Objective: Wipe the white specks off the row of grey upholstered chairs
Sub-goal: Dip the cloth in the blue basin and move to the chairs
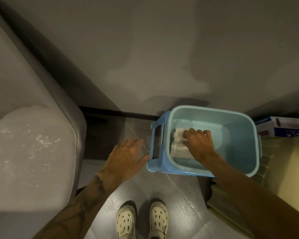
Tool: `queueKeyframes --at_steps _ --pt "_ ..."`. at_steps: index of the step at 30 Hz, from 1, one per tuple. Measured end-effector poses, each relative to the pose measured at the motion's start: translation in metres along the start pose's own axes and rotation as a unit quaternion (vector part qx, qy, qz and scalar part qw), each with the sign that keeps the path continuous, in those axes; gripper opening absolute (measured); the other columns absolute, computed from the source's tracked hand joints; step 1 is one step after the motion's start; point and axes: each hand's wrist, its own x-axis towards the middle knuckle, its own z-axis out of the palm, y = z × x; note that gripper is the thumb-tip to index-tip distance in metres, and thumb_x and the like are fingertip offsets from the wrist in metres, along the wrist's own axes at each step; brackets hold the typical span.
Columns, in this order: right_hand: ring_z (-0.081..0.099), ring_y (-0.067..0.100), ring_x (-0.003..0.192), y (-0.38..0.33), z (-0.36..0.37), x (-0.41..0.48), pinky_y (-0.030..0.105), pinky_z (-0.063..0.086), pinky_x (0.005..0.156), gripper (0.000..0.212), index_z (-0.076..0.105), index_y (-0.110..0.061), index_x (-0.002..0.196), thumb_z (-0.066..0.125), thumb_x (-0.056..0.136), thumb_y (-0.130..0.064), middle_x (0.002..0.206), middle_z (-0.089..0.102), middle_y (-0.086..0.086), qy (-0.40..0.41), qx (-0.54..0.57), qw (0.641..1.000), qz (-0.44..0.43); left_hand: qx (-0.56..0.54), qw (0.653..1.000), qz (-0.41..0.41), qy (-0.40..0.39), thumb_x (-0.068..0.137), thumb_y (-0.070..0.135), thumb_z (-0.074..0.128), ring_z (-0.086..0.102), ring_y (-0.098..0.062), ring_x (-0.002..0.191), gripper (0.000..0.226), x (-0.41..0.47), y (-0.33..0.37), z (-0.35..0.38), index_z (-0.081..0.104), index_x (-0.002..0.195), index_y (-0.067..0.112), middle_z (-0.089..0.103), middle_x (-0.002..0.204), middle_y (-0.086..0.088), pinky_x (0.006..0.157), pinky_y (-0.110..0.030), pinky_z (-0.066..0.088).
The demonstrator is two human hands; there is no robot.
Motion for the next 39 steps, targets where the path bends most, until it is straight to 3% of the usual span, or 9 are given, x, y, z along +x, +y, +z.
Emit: queueKeyframes --at_steps 8,13,18,23,29,39 --pt "0.058 0.023 0.111 -0.024 -0.119 -0.07 0.04 0.034 0.098 0.024 0.055 -0.025 0.122 0.045 0.104 -0.037 0.122 0.059 -0.001 0.029 0.02 0.999 0.029 -0.015 1.0 -0.007 0.026 0.104 0.057 0.048 0.035 -0.021 0.149 0.067 -0.073 0.01 -0.076 0.032 0.161 0.026 0.036 0.163 0.003 0.123 -0.041 0.026" --pt "0.058 0.023 0.11 -0.102 -0.187 -0.11 0.038 0.038 0.096 0.025 0.054 -0.024 0.122 0.043 0.105 -0.039 0.122 0.058 -0.001 0.054 0.036 0.998 -0.012 -0.009 0.999 -0.01 0.047 0.106 0.057 0.045 0.032 -0.022 0.151 0.069 -0.137 -0.013 -0.125 0.027 0.164 0.025 0.031 0.166 0.001 0.125 -0.038 0.025" --pt "0.056 0.021 0.114 -0.216 -0.22 -0.146 0.037 0.039 0.094 0.027 0.055 -0.024 0.121 0.045 0.103 -0.042 0.122 0.056 -0.003 0.076 0.058 0.995 -0.027 0.001 0.998 -0.007 0.068 0.107 0.058 0.04 0.028 -0.021 0.154 0.069 -0.208 -0.085 -0.161 0.023 0.166 0.026 0.027 0.169 0.0 0.126 -0.035 0.02" --pt "0.058 0.022 0.11 -0.342 -0.228 -0.183 0.039 0.042 0.093 0.027 0.057 -0.022 0.121 0.048 0.102 -0.04 0.121 0.057 -0.002 0.083 0.11 0.99 -0.007 -0.003 0.998 -0.008 0.067 0.107 0.06 0.036 0.022 -0.021 0.158 0.067 -0.287 -0.187 -0.189 0.021 0.166 0.031 0.022 0.173 0.002 0.128 -0.035 0.013" --pt "0.06 0.024 0.103 -0.465 -0.217 -0.196 0.038 0.044 0.086 0.024 0.056 -0.019 0.117 0.048 0.103 -0.037 0.117 0.056 0.002 0.082 0.164 0.983 0.024 0.033 0.998 0.0 0.06 0.107 0.06 0.036 0.026 -0.019 0.155 0.066 -0.345 -0.298 -0.212 0.022 0.165 0.031 0.027 0.17 0.004 0.127 -0.034 0.015" --pt "0.06 0.024 0.106 -0.549 -0.17 -0.133 0.037 0.048 0.09 0.024 0.053 -0.019 0.121 0.044 0.105 -0.036 0.123 0.055 0.003 0.068 0.239 0.965 0.085 0.045 0.998 -0.008 0.04 0.106 0.062 0.035 0.022 -0.017 0.158 0.068 -0.31 -0.406 -0.218 0.02 0.166 0.032 0.023 0.172 0.005 0.128 -0.035 0.016"
